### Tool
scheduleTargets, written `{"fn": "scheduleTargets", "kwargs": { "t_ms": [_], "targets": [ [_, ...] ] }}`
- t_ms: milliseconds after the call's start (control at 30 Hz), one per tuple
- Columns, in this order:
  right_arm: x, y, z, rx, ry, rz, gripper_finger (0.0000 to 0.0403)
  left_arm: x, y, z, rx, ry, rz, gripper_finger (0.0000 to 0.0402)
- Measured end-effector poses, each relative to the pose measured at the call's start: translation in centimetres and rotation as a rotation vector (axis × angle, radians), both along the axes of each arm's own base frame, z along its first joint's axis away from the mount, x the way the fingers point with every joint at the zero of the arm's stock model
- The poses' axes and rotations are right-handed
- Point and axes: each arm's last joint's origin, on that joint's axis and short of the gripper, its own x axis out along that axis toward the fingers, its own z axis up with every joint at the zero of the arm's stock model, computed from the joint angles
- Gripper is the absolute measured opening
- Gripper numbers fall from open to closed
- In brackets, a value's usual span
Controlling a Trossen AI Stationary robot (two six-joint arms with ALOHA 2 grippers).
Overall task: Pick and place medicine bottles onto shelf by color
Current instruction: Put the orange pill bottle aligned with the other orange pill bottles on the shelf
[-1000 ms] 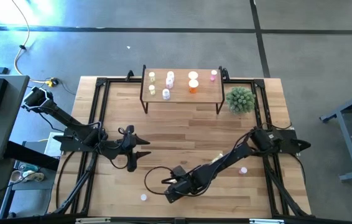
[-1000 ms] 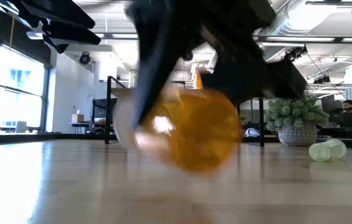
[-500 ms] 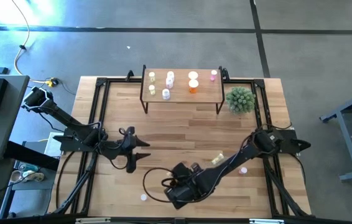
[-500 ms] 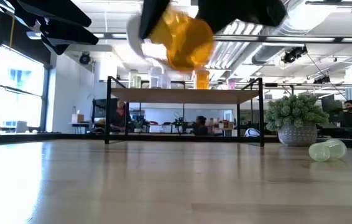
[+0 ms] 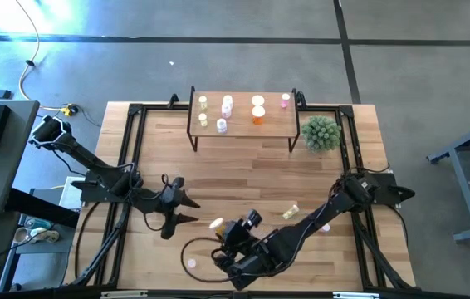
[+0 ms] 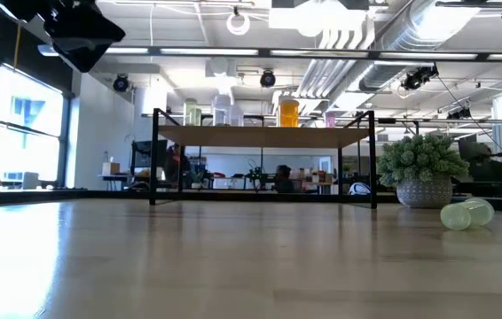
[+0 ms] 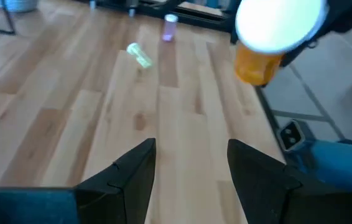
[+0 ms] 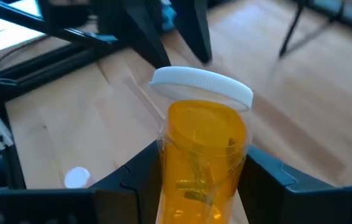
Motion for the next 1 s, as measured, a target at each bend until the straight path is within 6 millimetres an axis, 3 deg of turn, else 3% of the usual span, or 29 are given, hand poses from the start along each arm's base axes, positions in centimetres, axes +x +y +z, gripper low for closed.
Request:
{"fn": "scheduleTargets", "kwargs": {
  "t_ms": [367, 867, 1000],
  "targets": [
    [0.2, 1.4, 3.8, -0.236, -0.096, 0.115, 0.0163, -0.1, -1.2, 1.0, 0.028, -0.105, -0.090, 0.0191],
    [0.9, -0.1, 4.3, -0.358, -0.069, 0.080, 0.0163, -0.1, -1.3, 1.0, 0.038, -0.106, -0.095, 0.0191],
    [0.7, -1.0, 5.4, -0.396, -0.076, 0.041, 0.0163, -0.1, -1.3, 1.0, 0.038, -0.106, -0.095, 0.0191]
  ]
}}
